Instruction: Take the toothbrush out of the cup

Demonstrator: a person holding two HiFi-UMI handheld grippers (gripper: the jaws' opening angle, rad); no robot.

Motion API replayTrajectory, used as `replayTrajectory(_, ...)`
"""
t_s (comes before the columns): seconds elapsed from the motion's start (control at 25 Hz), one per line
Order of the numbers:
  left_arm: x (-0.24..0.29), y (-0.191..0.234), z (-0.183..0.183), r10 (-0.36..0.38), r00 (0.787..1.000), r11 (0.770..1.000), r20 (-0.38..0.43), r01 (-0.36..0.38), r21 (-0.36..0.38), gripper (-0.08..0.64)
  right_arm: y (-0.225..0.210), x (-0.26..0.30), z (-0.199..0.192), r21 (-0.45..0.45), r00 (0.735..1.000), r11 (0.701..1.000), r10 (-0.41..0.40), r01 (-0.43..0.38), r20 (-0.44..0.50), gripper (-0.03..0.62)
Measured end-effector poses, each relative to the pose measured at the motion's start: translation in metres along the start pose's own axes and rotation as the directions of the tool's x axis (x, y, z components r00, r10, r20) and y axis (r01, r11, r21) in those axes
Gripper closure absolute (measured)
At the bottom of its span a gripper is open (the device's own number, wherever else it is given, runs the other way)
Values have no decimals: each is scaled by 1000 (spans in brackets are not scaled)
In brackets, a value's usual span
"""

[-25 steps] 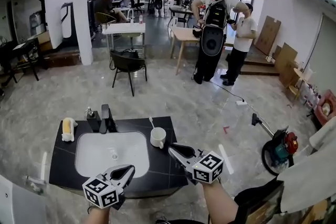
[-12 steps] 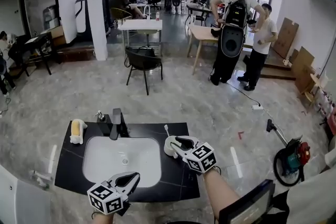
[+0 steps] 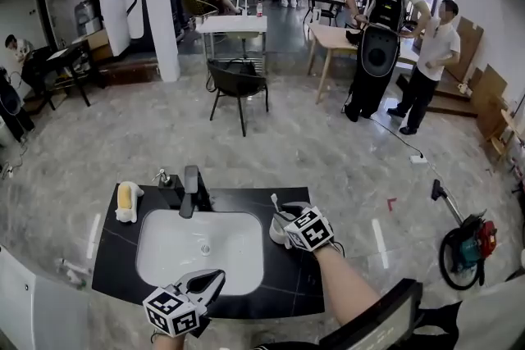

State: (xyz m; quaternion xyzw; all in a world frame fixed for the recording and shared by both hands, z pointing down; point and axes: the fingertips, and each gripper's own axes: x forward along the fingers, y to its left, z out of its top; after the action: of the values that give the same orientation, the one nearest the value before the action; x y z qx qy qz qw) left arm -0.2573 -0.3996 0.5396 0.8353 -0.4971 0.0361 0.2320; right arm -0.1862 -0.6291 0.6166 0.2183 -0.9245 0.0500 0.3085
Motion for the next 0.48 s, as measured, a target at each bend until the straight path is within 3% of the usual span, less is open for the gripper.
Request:
replayTrajectory(0.4, -2, 9, -6, 34, 999, 999, -9, -34, -20, 558, -2, 21, -13, 10, 997, 1000, 18, -18, -75, 489)
replayTrajectory(0.48, -3, 11, -7, 39, 999, 999, -10, -39, -22, 558, -2, 21, -13, -5, 997, 1000, 9, -9, -78, 526)
